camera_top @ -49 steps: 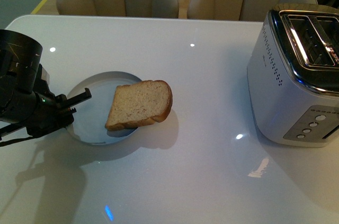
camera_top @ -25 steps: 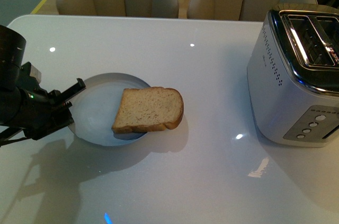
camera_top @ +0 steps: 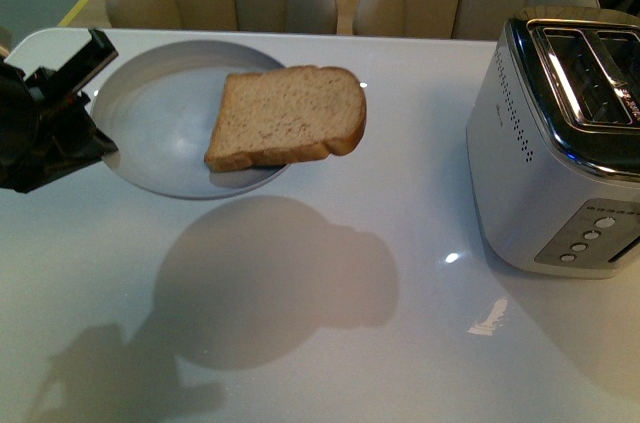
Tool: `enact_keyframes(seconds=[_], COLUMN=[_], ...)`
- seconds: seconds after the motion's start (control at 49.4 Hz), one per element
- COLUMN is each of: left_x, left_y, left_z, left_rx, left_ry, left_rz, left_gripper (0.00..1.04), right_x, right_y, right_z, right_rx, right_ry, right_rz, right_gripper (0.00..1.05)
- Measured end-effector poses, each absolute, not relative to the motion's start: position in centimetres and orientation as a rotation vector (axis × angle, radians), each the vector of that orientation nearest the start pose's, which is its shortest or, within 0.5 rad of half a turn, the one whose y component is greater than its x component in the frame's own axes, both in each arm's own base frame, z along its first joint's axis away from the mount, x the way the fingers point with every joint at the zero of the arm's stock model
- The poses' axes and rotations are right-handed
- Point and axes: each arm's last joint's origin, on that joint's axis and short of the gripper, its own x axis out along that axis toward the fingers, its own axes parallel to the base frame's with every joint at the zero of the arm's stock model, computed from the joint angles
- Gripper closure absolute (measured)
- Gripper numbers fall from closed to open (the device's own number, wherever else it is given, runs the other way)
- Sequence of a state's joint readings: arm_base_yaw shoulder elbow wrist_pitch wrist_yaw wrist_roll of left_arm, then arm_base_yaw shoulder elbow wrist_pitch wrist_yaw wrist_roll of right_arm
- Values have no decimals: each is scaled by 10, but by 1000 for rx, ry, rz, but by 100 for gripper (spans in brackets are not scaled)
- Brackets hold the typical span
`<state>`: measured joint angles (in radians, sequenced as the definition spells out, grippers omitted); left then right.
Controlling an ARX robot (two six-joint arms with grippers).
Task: Left arm holds plate, right arm toasts bread
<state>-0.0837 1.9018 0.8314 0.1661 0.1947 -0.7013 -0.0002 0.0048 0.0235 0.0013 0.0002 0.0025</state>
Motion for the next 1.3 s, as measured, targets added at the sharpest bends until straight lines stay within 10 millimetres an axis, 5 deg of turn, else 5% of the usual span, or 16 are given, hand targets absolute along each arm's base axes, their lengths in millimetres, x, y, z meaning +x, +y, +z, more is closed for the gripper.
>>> enact_keyframes(seconds=[0.385,0.668,1.296], left_x=[329,322,309], left_y=[-94,-131,-143], left_z=[177,212,224], left_rx=[-755,-762,-764], left_ry=[895,887,905], left_rz=[-45,-128,-153], left_gripper=[102,102,102], right_x=[97,97,97], right_y=[0,0,0], right_z=[171,171,171], right_rx=[2,2,2], right_ry=[-20,-20,-20], right_rz=[0,0,0], right_gripper=[9,9,9])
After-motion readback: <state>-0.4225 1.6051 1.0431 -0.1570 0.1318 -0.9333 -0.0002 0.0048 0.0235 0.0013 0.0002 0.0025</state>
